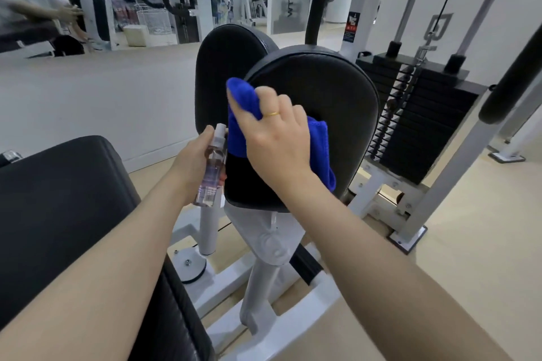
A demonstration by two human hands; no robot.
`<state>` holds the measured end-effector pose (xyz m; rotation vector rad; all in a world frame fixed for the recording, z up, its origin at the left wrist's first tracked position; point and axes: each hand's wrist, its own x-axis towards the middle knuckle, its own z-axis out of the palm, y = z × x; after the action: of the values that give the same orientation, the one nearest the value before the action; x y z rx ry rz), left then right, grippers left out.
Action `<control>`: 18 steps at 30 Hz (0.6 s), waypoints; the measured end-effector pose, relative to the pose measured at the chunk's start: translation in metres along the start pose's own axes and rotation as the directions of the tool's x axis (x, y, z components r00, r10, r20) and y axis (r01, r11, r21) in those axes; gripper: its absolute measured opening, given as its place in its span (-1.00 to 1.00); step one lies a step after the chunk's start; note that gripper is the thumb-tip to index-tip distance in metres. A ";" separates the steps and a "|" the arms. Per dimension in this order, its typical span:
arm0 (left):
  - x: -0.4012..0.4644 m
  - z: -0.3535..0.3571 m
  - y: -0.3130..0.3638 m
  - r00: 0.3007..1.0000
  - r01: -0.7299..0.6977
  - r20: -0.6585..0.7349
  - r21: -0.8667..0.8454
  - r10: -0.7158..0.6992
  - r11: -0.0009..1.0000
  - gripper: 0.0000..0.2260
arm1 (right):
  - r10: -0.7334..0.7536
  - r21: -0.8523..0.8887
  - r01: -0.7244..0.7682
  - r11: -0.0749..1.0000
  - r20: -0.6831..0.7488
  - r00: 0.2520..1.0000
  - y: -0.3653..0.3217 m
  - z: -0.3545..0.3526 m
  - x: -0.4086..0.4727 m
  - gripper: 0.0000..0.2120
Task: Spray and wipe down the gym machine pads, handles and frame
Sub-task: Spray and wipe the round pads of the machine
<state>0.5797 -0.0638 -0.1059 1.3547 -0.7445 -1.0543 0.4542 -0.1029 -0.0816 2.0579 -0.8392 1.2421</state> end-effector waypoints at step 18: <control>0.003 -0.016 -0.008 0.993 -0.108 -0.002 0.327 0.115 0.939 -0.56 | 0.748 0.122 -0.865 0.487 0.452 0.485 0.008 -0.001 -0.125 -0.33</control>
<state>0.5937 -0.0591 -0.1162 1.5810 -1.0011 -0.8489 0.4017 -0.0806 -0.1928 2.2178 -2.1278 1.5939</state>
